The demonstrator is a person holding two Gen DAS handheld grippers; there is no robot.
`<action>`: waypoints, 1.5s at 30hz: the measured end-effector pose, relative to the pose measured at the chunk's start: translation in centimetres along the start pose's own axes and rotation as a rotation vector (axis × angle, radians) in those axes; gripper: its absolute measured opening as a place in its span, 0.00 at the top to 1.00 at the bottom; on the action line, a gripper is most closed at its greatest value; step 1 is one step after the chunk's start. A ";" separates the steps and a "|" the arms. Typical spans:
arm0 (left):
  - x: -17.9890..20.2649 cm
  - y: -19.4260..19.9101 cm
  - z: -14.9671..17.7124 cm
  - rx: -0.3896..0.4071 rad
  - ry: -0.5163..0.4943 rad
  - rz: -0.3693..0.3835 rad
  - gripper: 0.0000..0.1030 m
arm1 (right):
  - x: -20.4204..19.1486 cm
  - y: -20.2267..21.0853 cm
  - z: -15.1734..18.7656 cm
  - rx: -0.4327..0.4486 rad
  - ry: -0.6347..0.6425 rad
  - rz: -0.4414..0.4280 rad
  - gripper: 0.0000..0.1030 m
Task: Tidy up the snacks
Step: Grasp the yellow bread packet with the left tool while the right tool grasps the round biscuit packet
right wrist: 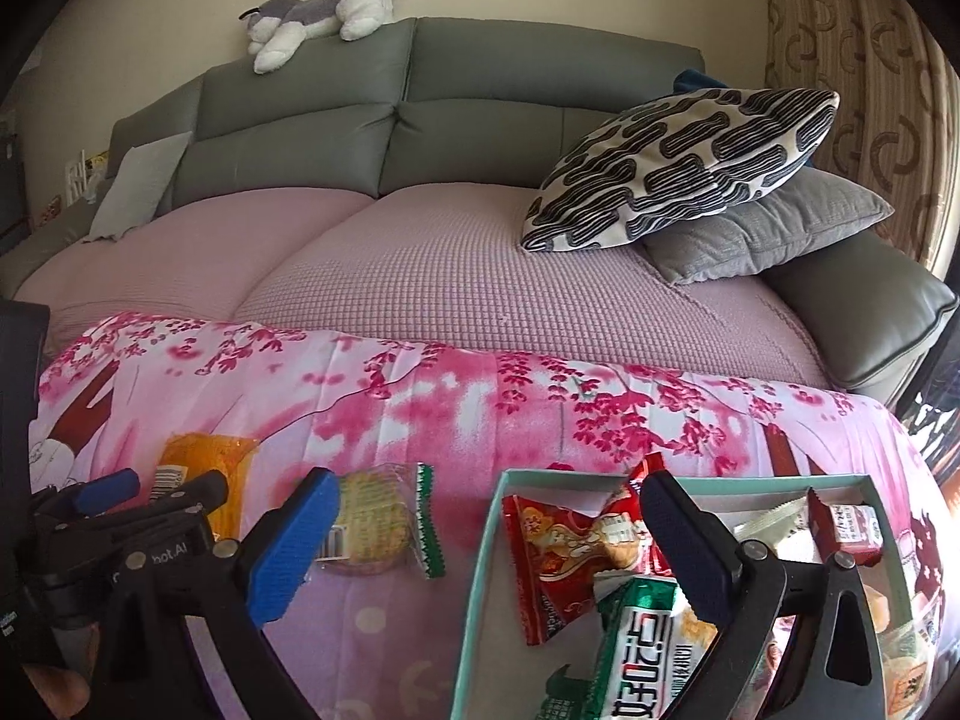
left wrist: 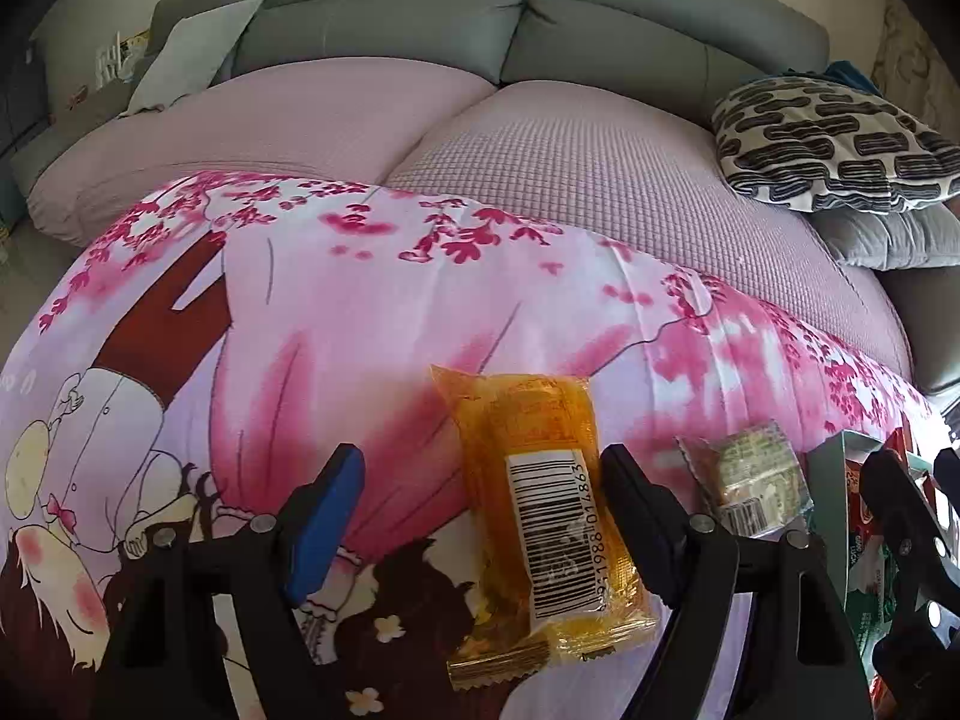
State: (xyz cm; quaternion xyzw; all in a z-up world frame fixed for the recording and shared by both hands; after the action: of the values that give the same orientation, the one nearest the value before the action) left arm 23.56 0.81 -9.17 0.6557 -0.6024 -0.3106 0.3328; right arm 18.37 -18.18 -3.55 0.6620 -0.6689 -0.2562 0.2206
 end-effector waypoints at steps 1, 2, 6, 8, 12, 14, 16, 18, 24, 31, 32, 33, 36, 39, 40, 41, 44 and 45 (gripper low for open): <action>-0.5 0.0 0.0 0.000 0.010 -0.006 0.21 | -0.4 -0.2 0.1 -0.007 0.009 -0.013 0.05; -0.9 0.0 0.0 -0.001 0.021 -0.010 0.21 | -0.8 -0.4 0.2 -0.011 0.018 -0.024 0.07; -2.1 -0.1 0.0 -0.005 0.053 -0.022 0.21 | -2.1 -0.8 0.5 -0.028 0.047 -0.056 0.13; -2.3 -0.2 0.1 -0.007 0.059 -0.022 0.21 | -2.4 -0.9 0.6 -0.040 0.044 -0.082 0.16; -2.1 -0.2 0.1 -0.009 0.053 -0.021 0.21 | -3.3 -1.2 0.9 -0.070 0.038 -0.131 0.18; -2.0 -0.2 0.1 -0.013 0.049 -0.020 0.21 | -3.8 -1.5 1.2 -0.091 0.038 -0.157 0.20; -2.0 -0.2 0.2 -0.013 0.048 -0.021 0.21 | -4.5 -2.1 1.8 -0.120 0.035 -0.184 0.21; -2.1 -0.2 0.1 -0.013 0.047 -0.020 0.21 | -5.0 -3.0 2.4 -0.161 0.027 -0.200 0.26; -2.0 -0.3 0.2 -0.018 0.044 -0.012 0.21 | -4.7 -4.1 3.1 -0.184 -0.026 -0.200 0.29; -1.7 -0.6 0.4 -0.026 0.037 -0.008 0.21 | -4.8 -4.7 3.3 -0.209 -0.012 -0.186 0.29; -1.7 -0.6 0.4 -0.027 0.036 -0.008 0.21 | -4.9 -4.8 3.3 -0.210 -0.006 -0.192 0.29; -1.7 -0.6 0.4 -0.028 0.035 -0.008 0.21 | -5.0 -4.7 3.3 -0.211 -0.001 -0.197 0.31; -1.6 -0.7 0.5 -0.029 0.030 -0.009 0.21 | -5.1 -4.8 3.3 -0.209 0.000 -0.198 0.35; -1.5 -0.8 0.6 -0.032 0.029 -0.007 0.21 | -4.9 -5.1 3.3 -0.212 -0.008 -0.189 0.35; -1.5 -0.8 0.6 -0.032 0.029 -0.007 0.21 | -5.0 -5.1 3.3 -0.212 -0.007 -0.186 0.35; -1.5 -0.8 0.6 -0.032 0.028 -0.007 0.21 | -5.0 -5.2 3.3 -0.210 -0.004 -0.182 0.35; -1.4 -0.8 0.6 -0.033 0.024 -0.006 0.21 | -5.1 -5.2 3.3 -0.207 0.003 -0.174 0.39; -1.4 -0.8 0.6 -0.033 0.022 -0.005 0.22 | -5.1 -5.2 3.3 -0.207 0.004 -0.170 0.42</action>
State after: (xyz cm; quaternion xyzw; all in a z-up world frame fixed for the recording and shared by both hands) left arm 23.43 2.18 -10.22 0.6549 -0.5919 -0.3142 0.3494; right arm 20.48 -12.87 -9.19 0.6904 -0.5801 -0.3402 0.2668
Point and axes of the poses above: each gripper's, at about its wrist camera, not at the fingertips, and y roughly against the way its jaws point, x to its right, z to its underside, the point moved 7 cm from there along -y, roughly the way its jaws point, and after that the axes turned 8 degrees about -z, right-handed, at the moved point
